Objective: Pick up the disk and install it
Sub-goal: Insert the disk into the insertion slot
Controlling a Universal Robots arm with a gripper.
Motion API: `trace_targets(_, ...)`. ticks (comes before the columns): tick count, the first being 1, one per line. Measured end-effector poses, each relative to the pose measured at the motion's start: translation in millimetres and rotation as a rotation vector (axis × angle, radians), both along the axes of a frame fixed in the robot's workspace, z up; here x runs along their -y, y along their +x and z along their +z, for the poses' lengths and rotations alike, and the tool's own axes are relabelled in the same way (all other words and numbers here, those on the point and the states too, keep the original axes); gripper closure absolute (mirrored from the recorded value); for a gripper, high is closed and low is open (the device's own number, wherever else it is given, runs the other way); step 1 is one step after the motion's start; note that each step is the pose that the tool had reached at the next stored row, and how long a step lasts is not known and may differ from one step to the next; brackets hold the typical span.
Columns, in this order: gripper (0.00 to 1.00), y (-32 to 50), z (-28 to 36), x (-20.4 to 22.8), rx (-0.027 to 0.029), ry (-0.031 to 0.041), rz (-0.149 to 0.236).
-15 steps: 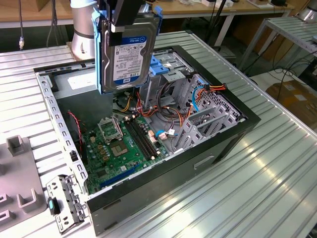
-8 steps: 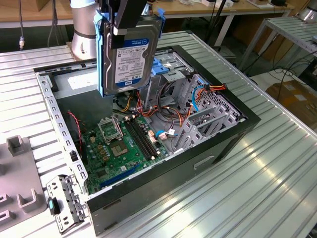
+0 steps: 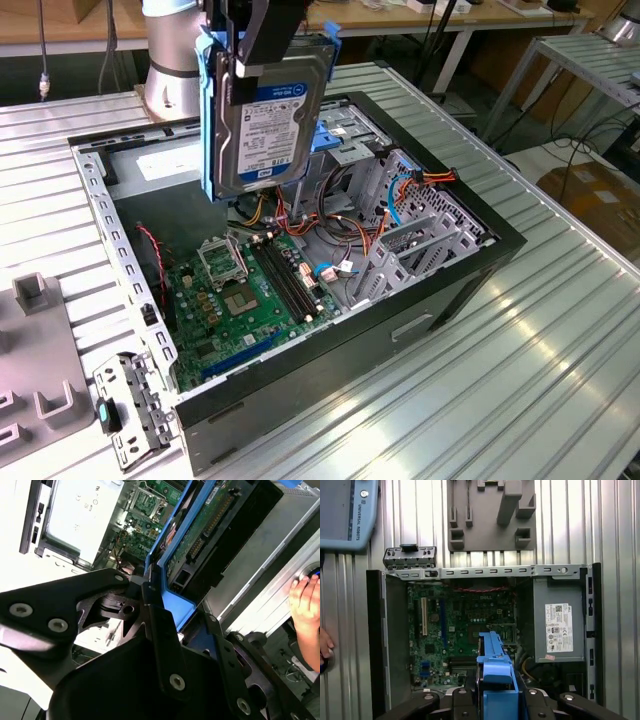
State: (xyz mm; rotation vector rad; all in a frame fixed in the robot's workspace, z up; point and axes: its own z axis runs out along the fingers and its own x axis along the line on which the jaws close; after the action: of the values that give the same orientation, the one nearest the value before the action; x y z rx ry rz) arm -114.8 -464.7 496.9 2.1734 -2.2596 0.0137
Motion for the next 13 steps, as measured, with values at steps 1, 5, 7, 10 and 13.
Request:
trace_targets(1, 0.63, 0.0, 0.0, 1.4, 0.0000, 0.0000, 0.000)
trace_targets(5, 0.63, 1.0, -0.2, 10.4, 0.0000, 0.0001, 0.000)
trace_targets(7, 0.63, 5.2, -0.2, 11.9, 0.0000, 0.0000, 0.000)
trace_targets(10, 0.63, 16.2, -0.3, 13.7, 0.0000, -0.0001, 0.000)
trace_targets(13, 0.63, 23.2, -0.6, 16.3, 0.0000, 0.0000, 0.000)
